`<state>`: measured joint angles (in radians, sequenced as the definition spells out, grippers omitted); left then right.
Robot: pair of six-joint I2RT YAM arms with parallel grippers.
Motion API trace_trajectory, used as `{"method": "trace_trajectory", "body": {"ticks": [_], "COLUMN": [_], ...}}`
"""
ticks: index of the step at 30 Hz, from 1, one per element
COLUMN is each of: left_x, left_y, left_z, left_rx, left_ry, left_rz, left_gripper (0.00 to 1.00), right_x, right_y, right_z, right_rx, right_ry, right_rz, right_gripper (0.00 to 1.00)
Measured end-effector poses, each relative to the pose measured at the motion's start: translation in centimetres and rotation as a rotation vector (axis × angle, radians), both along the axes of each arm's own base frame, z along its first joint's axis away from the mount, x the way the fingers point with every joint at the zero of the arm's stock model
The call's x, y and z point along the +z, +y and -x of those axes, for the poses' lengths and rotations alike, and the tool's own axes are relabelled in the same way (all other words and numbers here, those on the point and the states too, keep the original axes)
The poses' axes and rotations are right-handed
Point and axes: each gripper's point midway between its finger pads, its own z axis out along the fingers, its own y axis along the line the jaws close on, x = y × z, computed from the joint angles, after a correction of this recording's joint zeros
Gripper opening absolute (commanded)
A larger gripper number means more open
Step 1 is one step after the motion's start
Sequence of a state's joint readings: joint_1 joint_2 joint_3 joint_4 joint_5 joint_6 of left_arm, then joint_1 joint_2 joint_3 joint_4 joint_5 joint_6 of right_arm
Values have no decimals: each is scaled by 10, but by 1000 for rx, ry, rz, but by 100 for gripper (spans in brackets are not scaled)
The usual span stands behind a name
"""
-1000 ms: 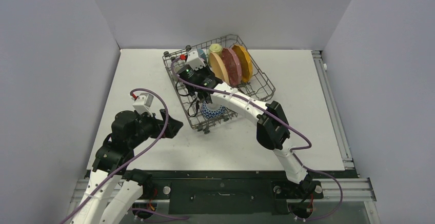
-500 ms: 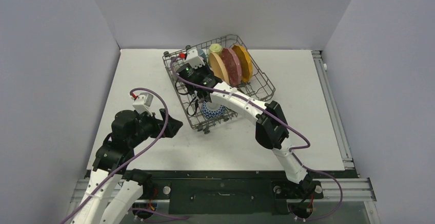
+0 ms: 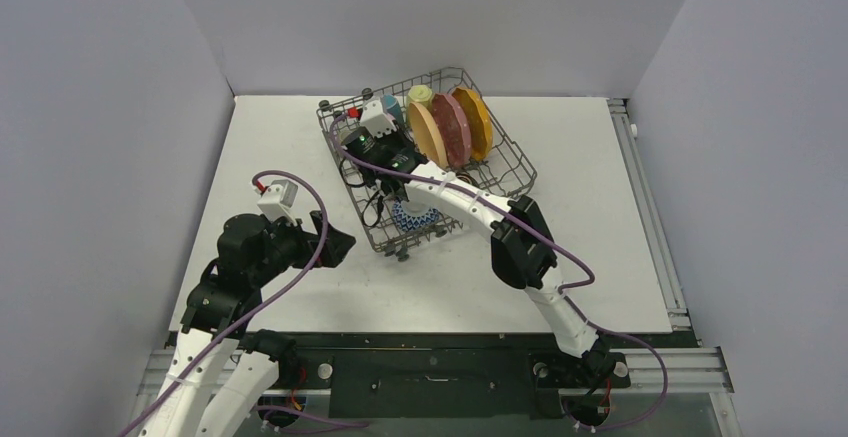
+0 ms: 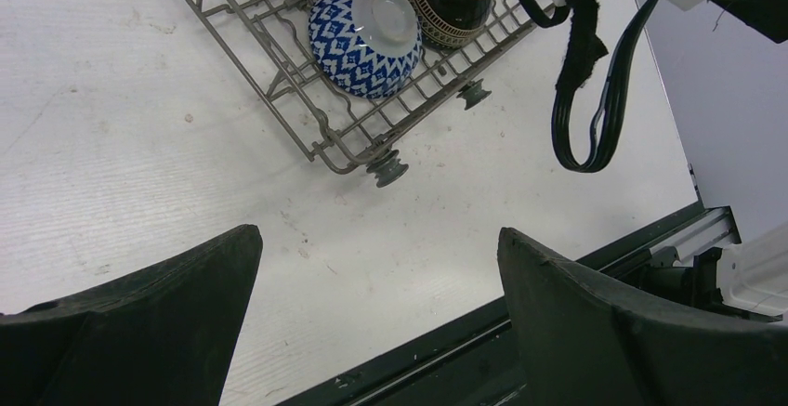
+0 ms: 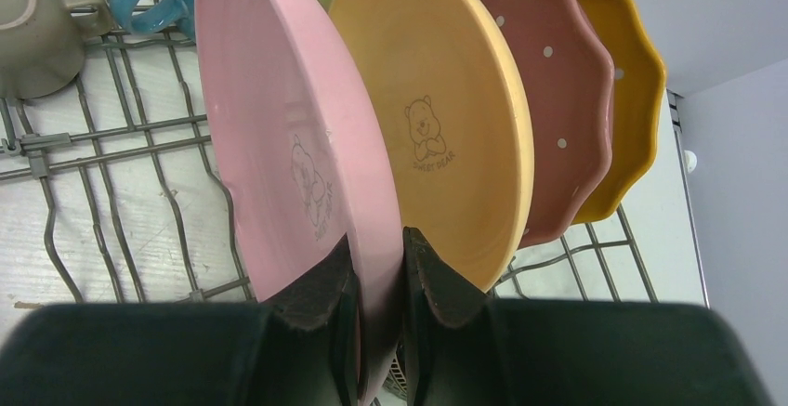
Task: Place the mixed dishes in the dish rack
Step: Insert the plate into the dish rack.
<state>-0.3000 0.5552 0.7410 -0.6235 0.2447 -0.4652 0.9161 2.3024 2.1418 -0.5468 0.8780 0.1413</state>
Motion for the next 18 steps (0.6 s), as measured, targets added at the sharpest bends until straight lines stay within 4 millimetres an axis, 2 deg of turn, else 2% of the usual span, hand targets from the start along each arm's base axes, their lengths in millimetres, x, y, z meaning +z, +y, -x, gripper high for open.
{"method": "trace_trajectory", "body": {"ticks": [6, 10, 13, 18], "left_x": [-1, -1, -1, -2], "left_y": [1, 1, 2, 2], "left_z": [-1, -1, -2, -2], "left_rx": [4, 8, 8, 10], "left_ry": [3, 4, 5, 9], "left_rz": [-1, -1, -2, -1], "left_gripper": [96, 96, 96, 96], "right_x": [-1, -3, -14, -29], "right_y": [0, 4, 7, 8], "right_z": [-1, -3, -6, -8], "right_rx": [0, 0, 2, 4], "right_ry": [0, -3, 3, 23], "right_rz": [0, -5, -4, 10], "right_gripper": [13, 24, 31, 35]}}
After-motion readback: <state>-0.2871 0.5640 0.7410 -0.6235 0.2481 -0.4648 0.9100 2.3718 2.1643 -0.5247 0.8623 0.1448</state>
